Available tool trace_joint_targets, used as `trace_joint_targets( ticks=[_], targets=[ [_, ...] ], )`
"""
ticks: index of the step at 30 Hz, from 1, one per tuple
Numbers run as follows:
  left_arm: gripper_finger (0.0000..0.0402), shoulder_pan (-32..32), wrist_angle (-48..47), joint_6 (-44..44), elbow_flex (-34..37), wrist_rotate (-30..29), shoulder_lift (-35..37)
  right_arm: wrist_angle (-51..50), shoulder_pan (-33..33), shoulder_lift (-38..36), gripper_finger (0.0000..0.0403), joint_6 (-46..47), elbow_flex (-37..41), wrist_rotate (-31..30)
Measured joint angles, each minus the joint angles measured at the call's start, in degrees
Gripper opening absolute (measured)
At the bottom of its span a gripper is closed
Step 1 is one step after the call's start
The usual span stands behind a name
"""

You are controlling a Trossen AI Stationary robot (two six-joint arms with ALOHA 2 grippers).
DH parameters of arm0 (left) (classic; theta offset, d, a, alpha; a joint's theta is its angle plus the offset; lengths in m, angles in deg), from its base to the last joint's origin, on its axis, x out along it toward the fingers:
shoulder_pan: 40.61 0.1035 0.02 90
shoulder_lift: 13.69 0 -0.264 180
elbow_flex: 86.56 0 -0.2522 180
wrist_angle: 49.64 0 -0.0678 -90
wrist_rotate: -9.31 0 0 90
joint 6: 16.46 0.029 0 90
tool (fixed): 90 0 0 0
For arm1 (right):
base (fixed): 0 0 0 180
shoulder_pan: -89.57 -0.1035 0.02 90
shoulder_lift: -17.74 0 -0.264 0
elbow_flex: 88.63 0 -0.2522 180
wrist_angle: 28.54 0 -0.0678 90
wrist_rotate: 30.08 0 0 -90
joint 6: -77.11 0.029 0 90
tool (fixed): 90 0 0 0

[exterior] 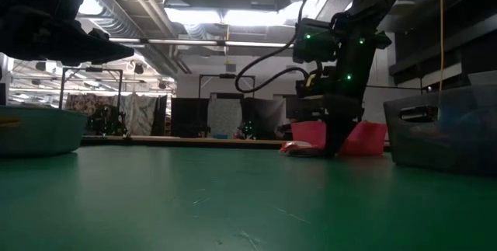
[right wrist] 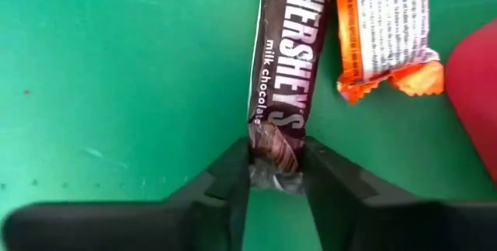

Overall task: Sort candy
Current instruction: Put the brown chocolate bar into the green bin

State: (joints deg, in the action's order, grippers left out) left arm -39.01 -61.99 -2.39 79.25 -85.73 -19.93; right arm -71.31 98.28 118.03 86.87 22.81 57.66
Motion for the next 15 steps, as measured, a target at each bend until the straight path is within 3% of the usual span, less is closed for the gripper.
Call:
trace_joint_targets(
  ticks=[9,15],
  targets=[
    [0.0141,-0.02,0.0,-0.01,0.0,0.0,-0.01,-3.04,-0.07,0.25,0.0026,-0.16,-1.81,1.35],
    [0.0141,-0.01,-0.01,0.0,0.0,0.01,-0.01,-10.63,-0.16,0.37,0.0005,-0.85,-7.7,8.76]
  ],
)
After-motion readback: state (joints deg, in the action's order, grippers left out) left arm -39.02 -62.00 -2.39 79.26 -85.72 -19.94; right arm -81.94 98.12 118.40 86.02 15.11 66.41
